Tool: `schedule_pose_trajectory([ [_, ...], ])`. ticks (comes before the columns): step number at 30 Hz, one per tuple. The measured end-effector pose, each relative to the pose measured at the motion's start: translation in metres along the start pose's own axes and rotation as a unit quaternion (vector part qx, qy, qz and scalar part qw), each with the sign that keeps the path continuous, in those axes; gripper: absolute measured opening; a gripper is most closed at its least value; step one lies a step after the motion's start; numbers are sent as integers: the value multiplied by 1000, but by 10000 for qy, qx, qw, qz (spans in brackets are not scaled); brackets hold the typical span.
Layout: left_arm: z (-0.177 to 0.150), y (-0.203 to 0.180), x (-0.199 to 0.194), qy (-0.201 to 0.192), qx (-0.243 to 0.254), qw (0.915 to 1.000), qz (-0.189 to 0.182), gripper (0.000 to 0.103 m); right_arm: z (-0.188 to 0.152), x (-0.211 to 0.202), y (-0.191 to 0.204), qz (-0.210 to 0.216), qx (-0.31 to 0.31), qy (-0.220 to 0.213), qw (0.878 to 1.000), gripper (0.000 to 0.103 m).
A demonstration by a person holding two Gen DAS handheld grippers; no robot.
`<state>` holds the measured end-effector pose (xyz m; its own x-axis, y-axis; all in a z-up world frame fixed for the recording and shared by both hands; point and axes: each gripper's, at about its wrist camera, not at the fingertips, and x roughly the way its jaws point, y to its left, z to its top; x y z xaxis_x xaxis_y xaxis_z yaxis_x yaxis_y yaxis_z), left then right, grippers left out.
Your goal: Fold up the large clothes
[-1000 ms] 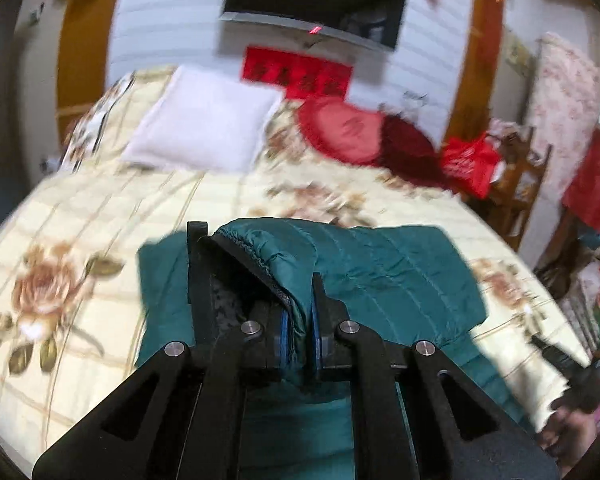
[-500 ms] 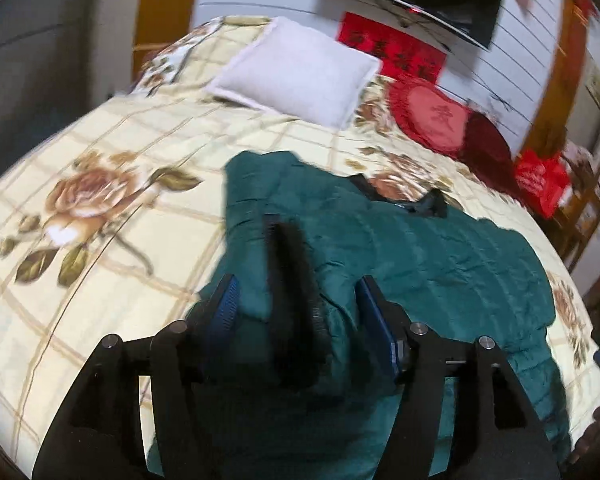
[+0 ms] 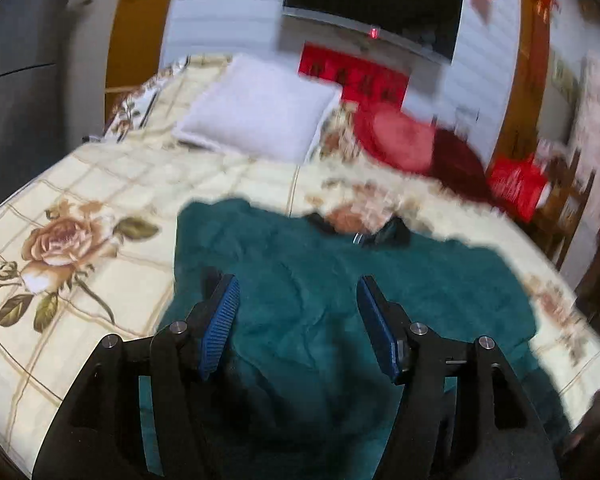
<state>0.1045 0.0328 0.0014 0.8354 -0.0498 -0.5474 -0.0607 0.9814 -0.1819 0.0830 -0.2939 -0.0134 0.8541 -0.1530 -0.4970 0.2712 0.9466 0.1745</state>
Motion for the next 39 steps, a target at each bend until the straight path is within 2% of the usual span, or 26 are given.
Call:
schedule_pose_trajectory([
  [1,-4,3,12,256,-34,9996,73,61,5,3,3,47,-66,1,10000,53],
  [2,-9,8,22,476,-91,9986,218,61,10,6,6,167,-146,21,9998,47],
  [4,-16,19,39,885,-275,9943,523,61,23,22,18,348,-408,212,9983,39],
  [6,-19,26,47,1060,-475,9924,404,61,30,44,24,707,-431,523,9952,34],
  [7,-19,26,47,1060,-477,9923,430,61,32,61,28,883,-428,774,9922,33],
  [10,-20,17,48,1061,-234,9921,625,61,21,96,49,1191,-995,1319,9790,33],
  [12,-21,12,50,1106,-127,9914,692,62,5,122,53,1099,-1242,1774,9701,33],
  [13,-22,11,52,1136,-80,9908,734,62,-3,132,49,1199,-1157,1947,9666,33],
  [17,-28,12,48,1205,21,9885,912,62,-3,141,45,1423,-1132,2116,9603,33],
  [19,-28,12,48,1217,23,9873,1021,62,9,137,50,1420,-1280,2237,9557,33],
  [20,-28,13,47,1222,13,9870,1043,62,17,132,49,1476,-1258,2167,9568,33],
  [23,-29,12,47,1208,18,9867,1086,63,55,118,45,1328,-843,1354,9782,33],
  [25,-28,13,47,1214,6,9867,1078,63,77,127,45,1233,-444,1142,9848,33],
  [28,-29,11,47,1215,27,9865,1099,63,80,163,59,1022,-482,1505,9821,33],
  [32,-31,9,48,1178,82,9869,1099,64,40,226,60,589,-642,2430,9661,33],
  [35,-31,8,49,1182,106,9866,1123,64,33,224,62,608,-945,2139,9704,33],
  [37,-32,9,50,1188,57,9867,1103,66,37,224,63,569,-988,2236,9680,33],
  [39,-31,12,51,1218,-29,9866,1082,72,47,216,66,481,-1023,2314,9663,33],
])
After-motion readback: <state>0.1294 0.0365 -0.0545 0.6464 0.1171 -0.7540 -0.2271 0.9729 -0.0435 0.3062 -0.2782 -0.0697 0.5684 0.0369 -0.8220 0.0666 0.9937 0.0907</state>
